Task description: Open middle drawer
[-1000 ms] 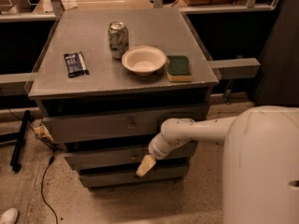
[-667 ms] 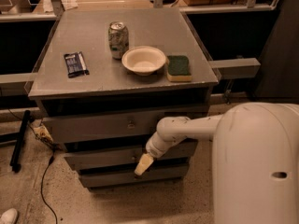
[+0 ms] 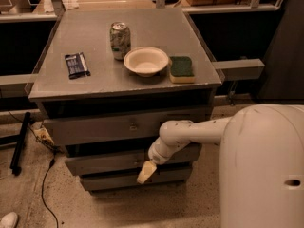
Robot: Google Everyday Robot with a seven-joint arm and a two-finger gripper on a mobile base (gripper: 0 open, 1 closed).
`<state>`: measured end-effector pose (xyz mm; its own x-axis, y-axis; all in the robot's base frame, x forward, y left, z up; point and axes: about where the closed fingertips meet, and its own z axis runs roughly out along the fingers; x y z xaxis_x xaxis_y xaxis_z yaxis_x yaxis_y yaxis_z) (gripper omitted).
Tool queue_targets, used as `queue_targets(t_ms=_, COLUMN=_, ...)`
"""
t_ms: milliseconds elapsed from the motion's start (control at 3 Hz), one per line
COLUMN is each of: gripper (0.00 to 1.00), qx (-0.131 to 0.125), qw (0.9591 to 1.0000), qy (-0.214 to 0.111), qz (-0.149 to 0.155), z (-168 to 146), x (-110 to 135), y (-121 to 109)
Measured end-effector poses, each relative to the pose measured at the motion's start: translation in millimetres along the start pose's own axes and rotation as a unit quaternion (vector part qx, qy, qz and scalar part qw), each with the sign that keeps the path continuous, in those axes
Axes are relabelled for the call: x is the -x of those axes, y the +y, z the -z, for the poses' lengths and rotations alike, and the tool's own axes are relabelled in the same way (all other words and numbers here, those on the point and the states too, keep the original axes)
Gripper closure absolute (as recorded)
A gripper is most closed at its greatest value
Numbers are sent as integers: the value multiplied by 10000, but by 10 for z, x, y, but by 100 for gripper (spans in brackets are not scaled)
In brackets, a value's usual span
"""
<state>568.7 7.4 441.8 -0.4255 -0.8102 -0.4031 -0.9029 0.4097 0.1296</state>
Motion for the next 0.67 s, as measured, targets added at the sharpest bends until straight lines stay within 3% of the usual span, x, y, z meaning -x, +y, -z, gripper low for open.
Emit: queue_targets(t_ms=667, gripper=0, qx=49, qw=10000, qy=19, qz=-77, z=43, x=-78, y=80)
